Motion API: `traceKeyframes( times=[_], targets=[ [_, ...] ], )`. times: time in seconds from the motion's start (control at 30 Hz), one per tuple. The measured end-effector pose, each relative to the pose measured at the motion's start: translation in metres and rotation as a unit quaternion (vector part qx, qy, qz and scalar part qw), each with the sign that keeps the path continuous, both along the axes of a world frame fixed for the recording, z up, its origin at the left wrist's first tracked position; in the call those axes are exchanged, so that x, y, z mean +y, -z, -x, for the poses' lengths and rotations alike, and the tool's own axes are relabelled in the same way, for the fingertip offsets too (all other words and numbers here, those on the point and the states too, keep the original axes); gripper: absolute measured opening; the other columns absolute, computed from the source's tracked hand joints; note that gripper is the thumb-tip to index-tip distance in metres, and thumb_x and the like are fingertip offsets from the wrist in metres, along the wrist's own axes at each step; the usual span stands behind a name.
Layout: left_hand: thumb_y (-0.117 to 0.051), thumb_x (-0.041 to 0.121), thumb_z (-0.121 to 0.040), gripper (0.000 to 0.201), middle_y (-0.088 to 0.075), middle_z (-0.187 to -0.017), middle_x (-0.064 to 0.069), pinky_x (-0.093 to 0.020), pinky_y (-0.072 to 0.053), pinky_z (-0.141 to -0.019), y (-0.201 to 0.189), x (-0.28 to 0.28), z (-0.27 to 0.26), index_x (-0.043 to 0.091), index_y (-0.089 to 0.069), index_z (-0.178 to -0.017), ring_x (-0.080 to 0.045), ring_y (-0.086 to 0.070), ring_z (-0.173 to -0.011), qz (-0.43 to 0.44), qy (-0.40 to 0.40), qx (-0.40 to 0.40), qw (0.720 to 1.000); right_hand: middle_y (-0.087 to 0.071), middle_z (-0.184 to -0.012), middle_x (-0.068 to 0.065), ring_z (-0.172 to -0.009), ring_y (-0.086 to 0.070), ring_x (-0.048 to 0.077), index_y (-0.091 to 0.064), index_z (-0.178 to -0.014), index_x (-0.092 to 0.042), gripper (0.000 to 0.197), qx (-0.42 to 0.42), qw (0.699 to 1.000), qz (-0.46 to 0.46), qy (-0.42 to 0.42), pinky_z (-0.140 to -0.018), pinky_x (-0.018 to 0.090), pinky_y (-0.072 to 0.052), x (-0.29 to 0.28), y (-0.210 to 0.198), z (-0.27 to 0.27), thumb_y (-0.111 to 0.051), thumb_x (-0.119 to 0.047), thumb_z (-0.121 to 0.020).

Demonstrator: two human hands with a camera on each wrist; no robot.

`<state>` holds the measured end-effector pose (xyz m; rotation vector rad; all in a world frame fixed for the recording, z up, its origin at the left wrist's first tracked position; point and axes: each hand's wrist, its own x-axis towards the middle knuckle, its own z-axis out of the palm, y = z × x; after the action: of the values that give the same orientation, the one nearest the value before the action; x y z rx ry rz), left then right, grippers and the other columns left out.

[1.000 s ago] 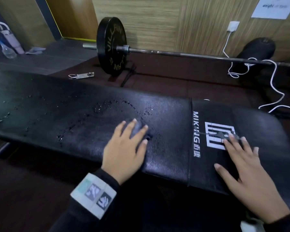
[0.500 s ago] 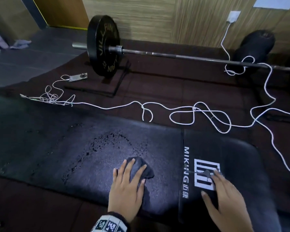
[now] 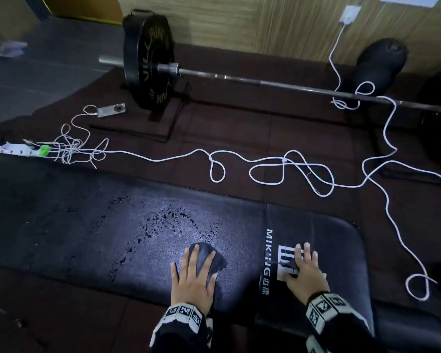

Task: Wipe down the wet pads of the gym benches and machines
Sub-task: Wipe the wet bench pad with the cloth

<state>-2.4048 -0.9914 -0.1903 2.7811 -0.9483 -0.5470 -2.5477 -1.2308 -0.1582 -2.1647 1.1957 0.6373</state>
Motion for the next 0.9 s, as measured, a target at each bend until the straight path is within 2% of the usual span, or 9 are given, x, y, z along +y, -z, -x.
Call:
traceKeyframes(
  times=[0.13, 0.27, 0.33, 0.47, 0.53, 0.67, 0.7, 0.83, 0.9],
  targets=[
    [-0.006, 0.05, -0.099, 0.054, -0.012, -0.157, -0.004, -0.048, -0.005, -0.113, 0.0, 0.002, -0.008, 0.034, -0.009, -0.151, -0.022, 0.0, -0.147, 0.0, 0.023, 0.003, 1.0, 0.017, -0.156, -0.003, -0.144, 0.013, 0.022, 0.004, -0.15, -0.022, 0.085, 0.036, 0.999, -0.007, 0.005, -0.111, 0.051, -0.026, -0.005, -0.001, -0.005, -0.053, -0.044, -0.09],
    [-0.007, 0.048, -0.1, 0.056, -0.004, -0.16, -0.006, -0.042, 0.002, -0.116, 0.003, 0.012, -0.029, 0.029, -0.019, -0.15, -0.024, 0.002, -0.147, -0.009, 0.0, 0.004, 1.0, 0.019, -0.156, -0.001, -0.144, 0.013, 0.024, 0.007, -0.149, -0.02, 0.086, 0.055, 0.998, -0.02, 0.019, -0.111, 0.038, -0.027, -0.004, -0.005, -0.009, -0.053, -0.041, -0.091],
    [-0.008, 0.049, -0.099, 0.057, -0.001, -0.16, -0.007, -0.041, 0.004, -0.116, 0.005, 0.02, -0.047, 0.027, -0.018, -0.151, -0.024, 0.004, -0.147, -0.006, -0.025, -0.006, 1.0, 0.019, -0.155, -0.001, -0.143, 0.014, 0.023, 0.01, -0.148, -0.019, 0.087, 0.057, 0.998, -0.021, 0.022, -0.11, 0.033, -0.027, -0.004, -0.007, -0.011, -0.053, -0.041, -0.092],
    [-0.01, 0.047, -0.1, 0.057, -0.021, -0.155, -0.015, -0.048, -0.012, -0.113, 0.009, 0.026, -0.093, 0.023, -0.016, -0.152, -0.032, -0.012, -0.143, -0.027, -0.047, 0.01, 0.998, 0.018, -0.156, -0.002, -0.144, 0.012, 0.022, 0.008, -0.149, -0.021, 0.087, 0.069, 0.997, -0.021, 0.026, -0.108, 0.031, -0.03, -0.005, -0.009, -0.011, -0.054, -0.042, -0.09],
    [-0.01, 0.048, -0.099, 0.058, -0.021, -0.155, -0.016, -0.052, -0.018, -0.113, 0.007, 0.023, -0.114, 0.025, -0.012, -0.151, -0.033, -0.016, -0.142, -0.044, -0.053, 0.016, 0.997, 0.017, -0.155, -0.004, -0.144, 0.012, 0.021, 0.007, -0.149, -0.021, 0.087, 0.059, 0.998, -0.015, 0.029, -0.108, 0.031, -0.03, -0.006, -0.007, -0.011, -0.054, -0.04, -0.09],
    [0.001, 0.056, -0.089, 0.067, 0.01, -0.156, -0.008, -0.05, 0.002, -0.114, 0.002, 0.003, -0.145, 0.028, 0.005, -0.149, -0.026, 0.011, -0.143, -0.068, -0.042, 0.032, 0.996, 0.019, -0.153, -0.009, -0.143, 0.013, 0.017, 0.005, -0.149, -0.023, 0.086, 0.051, 0.997, -0.025, 0.044, -0.109, 0.031, -0.03, -0.005, -0.01, -0.011, -0.055, -0.041, -0.09],
    [0.003, 0.057, -0.087, 0.069, 0.012, -0.156, -0.008, -0.05, 0.004, -0.114, 0.003, -0.006, -0.15, 0.028, 0.006, -0.149, -0.026, 0.013, -0.143, -0.062, -0.043, 0.03, 0.997, 0.021, -0.152, -0.01, -0.143, 0.014, 0.016, 0.005, -0.149, -0.023, 0.086, 0.047, 0.998, -0.026, 0.044, -0.109, 0.031, -0.029, -0.005, -0.009, -0.011, -0.055, -0.041, -0.09],
    [-0.01, 0.057, -0.094, 0.068, -0.021, -0.155, -0.017, -0.056, -0.005, -0.11, 0.004, -0.053, -0.158, 0.021, -0.028, -0.148, -0.042, -0.017, -0.142, -0.015, -0.049, 0.013, 0.999, 0.027, -0.142, -0.013, -0.142, 0.015, 0.015, 0.006, -0.149, -0.022, 0.085, 0.041, 0.998, -0.026, 0.041, -0.108, 0.028, -0.03, -0.004, -0.01, -0.01, -0.054, -0.04, -0.091],
    [-0.02, 0.053, -0.093, 0.063, -0.028, -0.153, -0.018, -0.053, -0.002, -0.112, 0.005, -0.076, -0.154, 0.021, -0.038, -0.144, -0.043, -0.022, -0.14, -0.006, -0.024, -0.002, 1.0, 0.028, -0.142, -0.013, -0.142, 0.015, 0.015, 0.006, -0.149, -0.022, 0.085, 0.037, 0.998, -0.027, 0.041, -0.107, 0.027, -0.031, -0.003, -0.01, -0.01, -0.054, -0.04, -0.091]
  ],
)
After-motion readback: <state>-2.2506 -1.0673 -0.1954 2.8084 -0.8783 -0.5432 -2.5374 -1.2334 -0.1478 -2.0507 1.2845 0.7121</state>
